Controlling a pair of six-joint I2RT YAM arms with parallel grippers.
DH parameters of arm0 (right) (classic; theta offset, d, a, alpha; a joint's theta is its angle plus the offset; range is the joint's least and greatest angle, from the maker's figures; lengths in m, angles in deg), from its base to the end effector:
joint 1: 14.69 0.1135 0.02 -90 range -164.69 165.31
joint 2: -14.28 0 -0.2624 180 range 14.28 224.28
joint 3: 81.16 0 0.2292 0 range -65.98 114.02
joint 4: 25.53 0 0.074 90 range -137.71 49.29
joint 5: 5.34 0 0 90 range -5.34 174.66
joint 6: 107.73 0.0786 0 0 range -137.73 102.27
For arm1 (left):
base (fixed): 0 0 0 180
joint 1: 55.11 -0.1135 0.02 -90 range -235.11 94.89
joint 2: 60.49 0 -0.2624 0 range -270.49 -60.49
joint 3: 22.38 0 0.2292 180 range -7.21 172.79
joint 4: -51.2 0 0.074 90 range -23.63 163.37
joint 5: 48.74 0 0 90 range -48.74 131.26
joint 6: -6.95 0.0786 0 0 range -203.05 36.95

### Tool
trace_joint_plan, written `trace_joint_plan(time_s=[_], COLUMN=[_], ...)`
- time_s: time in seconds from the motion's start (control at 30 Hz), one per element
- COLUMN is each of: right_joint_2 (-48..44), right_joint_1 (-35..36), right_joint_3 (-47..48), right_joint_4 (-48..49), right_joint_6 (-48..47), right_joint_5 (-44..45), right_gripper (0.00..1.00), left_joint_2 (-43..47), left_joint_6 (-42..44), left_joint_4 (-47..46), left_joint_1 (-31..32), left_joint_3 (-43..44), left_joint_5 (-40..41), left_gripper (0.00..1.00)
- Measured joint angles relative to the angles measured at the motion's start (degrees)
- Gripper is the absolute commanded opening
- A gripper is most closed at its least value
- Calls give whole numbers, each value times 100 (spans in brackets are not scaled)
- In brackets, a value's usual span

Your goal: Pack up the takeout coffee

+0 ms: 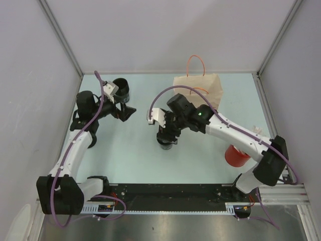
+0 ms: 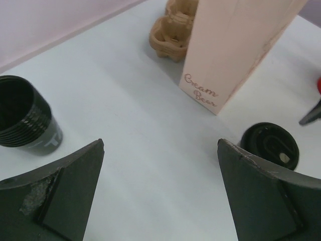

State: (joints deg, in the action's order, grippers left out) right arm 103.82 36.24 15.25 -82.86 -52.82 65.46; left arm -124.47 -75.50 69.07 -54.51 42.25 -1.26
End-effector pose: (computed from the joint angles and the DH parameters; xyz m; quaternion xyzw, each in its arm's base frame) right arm 0.1941 0.2801 0.2890 -0.6742 0.6400 0.2014 0.3087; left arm 0.2595 -0.0558 0.3128 0.2679 0.7330 -0.2578 0.5696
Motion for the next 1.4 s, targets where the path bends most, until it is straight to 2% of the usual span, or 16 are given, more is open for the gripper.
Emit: trace_joint_plan(time_s=[0.1,0.2,0.33,0.57,0.8,1.0,1.4], right_joint_2=[-332,-608,-782,-973,-1377,-1506,-1530], right_joint_1=[-144,-518,-1029,-1410,-1700,-1847,-1884], right_joint_3=[0,0,0,-356,-909,-1123,-1298], right_joint_4=[125,175,66,-299,-372,-267,-188], right_joint_6=[87,184,330,544,616,614,605], right_joint_5=[15,-72,-186,-638,-920,-1023,-1025], right_gripper=[95,95,95,94,94,94,93], left_joint_2=[-120,-308,-695,-1644,-2243,-2660,-3095], left_joint_6=[42,151,382,581,654,715,951], left_joint_4=[166,420,813,1266,1670,1937,2369], left_joint_1=[31,188,761,1663,1891,2129,2378], left_joint_3=[20,125,424,844,1023,1373,1469], left_joint_5=[-302,-444,-439,-267,-280,-560,-750], left_gripper=[99,99,100,99,100,100,99])
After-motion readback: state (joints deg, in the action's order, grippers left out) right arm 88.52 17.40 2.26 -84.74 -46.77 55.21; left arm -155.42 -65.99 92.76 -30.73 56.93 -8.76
